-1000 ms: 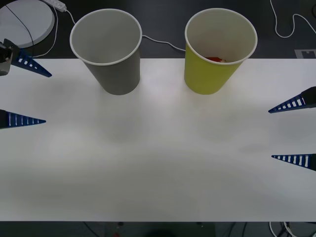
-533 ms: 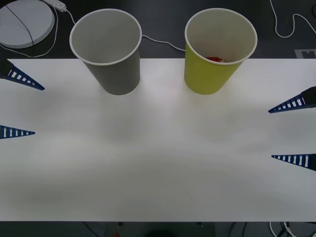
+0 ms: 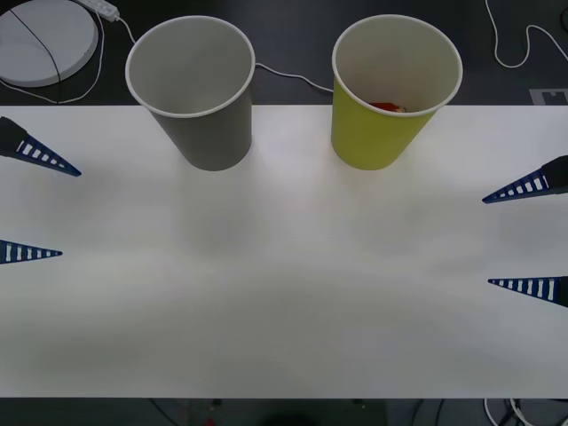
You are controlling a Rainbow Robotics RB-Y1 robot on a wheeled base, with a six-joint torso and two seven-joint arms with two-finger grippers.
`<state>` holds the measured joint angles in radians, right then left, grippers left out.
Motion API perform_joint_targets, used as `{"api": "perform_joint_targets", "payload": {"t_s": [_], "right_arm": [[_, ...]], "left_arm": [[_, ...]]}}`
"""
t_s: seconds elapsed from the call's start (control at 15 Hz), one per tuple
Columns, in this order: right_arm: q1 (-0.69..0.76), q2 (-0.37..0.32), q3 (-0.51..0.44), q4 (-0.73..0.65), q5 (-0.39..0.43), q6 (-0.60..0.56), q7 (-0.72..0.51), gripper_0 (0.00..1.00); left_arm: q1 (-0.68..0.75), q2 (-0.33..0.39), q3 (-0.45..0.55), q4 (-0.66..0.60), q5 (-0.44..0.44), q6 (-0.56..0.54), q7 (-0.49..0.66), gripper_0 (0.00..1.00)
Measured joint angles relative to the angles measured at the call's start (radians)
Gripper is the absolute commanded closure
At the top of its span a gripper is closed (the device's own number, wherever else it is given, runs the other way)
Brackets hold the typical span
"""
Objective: Put the can into the green bin and the plastic bottle into the gray bin
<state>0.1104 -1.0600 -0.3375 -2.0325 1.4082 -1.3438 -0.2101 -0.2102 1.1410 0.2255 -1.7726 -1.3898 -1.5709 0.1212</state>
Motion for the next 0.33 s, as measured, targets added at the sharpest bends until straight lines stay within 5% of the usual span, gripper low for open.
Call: {"api": "perform_joint_targets", "payload": {"t_s": [0.33], "right_arm": [[0.0, 0.0, 0.0, 0.0, 0.0, 0.0, 0.0, 0.0]], "left_arm": [[0.0, 0.0, 0.0, 0.001, 0.008, 0.0, 0.0, 0.0]]}}
